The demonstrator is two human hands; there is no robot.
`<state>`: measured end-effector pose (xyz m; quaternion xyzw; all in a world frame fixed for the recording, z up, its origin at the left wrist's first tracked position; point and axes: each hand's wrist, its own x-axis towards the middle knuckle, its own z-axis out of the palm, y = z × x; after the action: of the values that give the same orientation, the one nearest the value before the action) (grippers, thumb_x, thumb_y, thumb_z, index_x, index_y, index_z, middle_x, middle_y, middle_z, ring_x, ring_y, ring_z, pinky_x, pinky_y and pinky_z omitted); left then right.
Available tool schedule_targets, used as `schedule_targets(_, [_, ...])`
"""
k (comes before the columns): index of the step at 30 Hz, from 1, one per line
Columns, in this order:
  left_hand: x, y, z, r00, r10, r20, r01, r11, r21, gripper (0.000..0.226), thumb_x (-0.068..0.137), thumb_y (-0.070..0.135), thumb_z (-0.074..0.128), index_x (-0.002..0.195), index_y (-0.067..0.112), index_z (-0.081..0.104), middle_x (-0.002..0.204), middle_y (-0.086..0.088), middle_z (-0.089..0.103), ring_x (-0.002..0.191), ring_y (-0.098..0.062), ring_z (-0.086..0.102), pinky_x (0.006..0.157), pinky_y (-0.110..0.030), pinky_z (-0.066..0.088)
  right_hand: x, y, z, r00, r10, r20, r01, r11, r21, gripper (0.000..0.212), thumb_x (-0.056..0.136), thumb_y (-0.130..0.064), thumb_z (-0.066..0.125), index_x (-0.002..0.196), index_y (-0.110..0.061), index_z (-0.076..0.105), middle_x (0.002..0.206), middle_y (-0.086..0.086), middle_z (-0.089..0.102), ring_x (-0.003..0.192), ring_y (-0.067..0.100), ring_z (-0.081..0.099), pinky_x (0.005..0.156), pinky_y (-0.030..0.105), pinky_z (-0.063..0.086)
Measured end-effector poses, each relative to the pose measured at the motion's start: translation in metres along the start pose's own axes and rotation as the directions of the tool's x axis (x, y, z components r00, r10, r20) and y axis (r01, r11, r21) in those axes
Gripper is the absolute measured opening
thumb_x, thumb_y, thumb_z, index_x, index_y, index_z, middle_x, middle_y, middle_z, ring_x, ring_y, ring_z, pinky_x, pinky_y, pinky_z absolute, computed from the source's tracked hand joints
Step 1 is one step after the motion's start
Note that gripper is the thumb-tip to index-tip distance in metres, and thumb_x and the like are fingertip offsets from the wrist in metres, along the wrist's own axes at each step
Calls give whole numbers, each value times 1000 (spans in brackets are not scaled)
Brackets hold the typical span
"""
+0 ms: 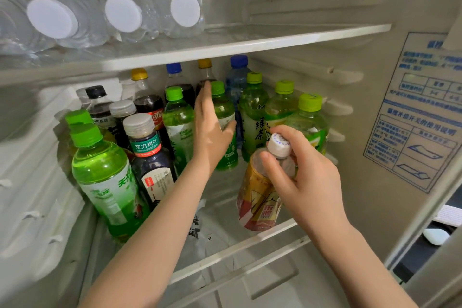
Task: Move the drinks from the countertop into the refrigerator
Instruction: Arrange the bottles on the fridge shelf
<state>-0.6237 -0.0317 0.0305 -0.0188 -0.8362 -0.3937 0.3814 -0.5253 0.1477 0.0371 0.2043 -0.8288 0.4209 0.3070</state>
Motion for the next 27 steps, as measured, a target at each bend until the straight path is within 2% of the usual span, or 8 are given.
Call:
schedule_targets(4, [-6,-10,6,991,-133,21,134,988,-79,90,85,10,68,151,19,9,155,-4,20,142,-18,21,110,-23,20,0,2,0,1000,-7,2,7,1000,4,38,83,-46,53,117,-29,55,93,-17,63,86,5,54,62,23,38])
schedule_targets(10, [-5,-13,4,990,-139,38,142,986,-88,88,86,14,68,151,23,11,156,0,21,142,-15,21,107,-23,20,0,0,0,1000,-14,-4,14,1000,1,38,83,-45,54,117,-28,56,94,-14,65,81,8,59,62,27,44])
schedule_targets(21, [-3,-17,3,988,-135,79,144,982,-120,85,86,18,67,151,24,12,156,0,21,142,-16,21,109,-25,22,0,2,-1,1000,-27,-6,27,999,18,37,83,-45,54,117,-30,55,91,-16,63,82,6,56,61,25,42])
schedule_targets(24, [-3,-15,1,988,-134,81,142,984,-110,87,86,19,68,151,23,11,156,0,22,143,-16,21,113,-29,21,0,3,-1,1000,-28,-1,28,999,23,37,83,-46,53,117,-32,54,92,-17,63,85,6,55,61,26,42])
schedule_targets(27, [-6,-11,-3,983,-151,105,164,977,-136,96,84,18,70,152,22,2,157,-2,22,143,-17,23,117,-39,23,2,4,-1,999,-42,11,42,999,15,36,84,-46,53,117,-31,54,89,-19,59,85,5,54,60,22,40])
